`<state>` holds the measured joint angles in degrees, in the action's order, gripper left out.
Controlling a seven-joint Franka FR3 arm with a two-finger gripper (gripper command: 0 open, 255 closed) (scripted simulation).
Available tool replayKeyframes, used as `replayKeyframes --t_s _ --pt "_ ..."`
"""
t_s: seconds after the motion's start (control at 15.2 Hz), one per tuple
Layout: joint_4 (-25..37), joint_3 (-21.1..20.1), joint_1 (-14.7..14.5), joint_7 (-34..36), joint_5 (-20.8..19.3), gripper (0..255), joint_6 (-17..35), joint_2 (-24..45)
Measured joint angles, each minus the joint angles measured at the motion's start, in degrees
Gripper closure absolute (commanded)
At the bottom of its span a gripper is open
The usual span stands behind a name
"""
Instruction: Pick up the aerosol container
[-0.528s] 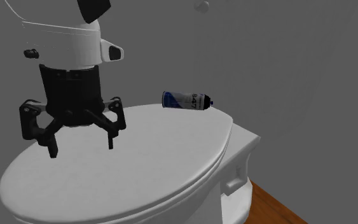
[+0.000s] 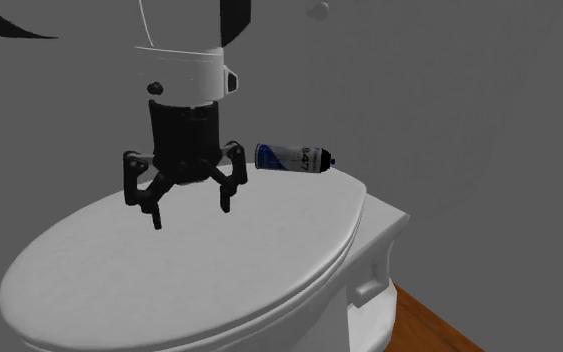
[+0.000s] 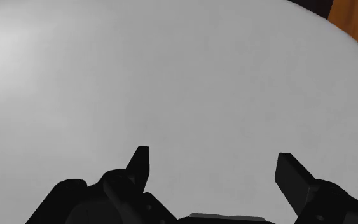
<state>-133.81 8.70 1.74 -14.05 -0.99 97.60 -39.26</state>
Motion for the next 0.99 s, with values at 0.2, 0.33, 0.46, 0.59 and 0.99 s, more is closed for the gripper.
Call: replayKeyframes --t_s 0.2,0.33,0.46,0.59,0.99 --pt "3.05 3.32 -0.25 -6.62 -2.32 0 1.41 4.15" --pt "4.99 5.91 -0.23 -11.54 -3.84 0 2.25 6.64" --pt "7.49 8.33 -0.50 -16.28 -4.84 0 3.37 9.90" --pt "10.03 10.61 -0.78 -20.95 -5.52 0 4.44 13.07" --pt "19.70 16.34 -1.96 -34.48 -5.05 0 6.43 23.44"
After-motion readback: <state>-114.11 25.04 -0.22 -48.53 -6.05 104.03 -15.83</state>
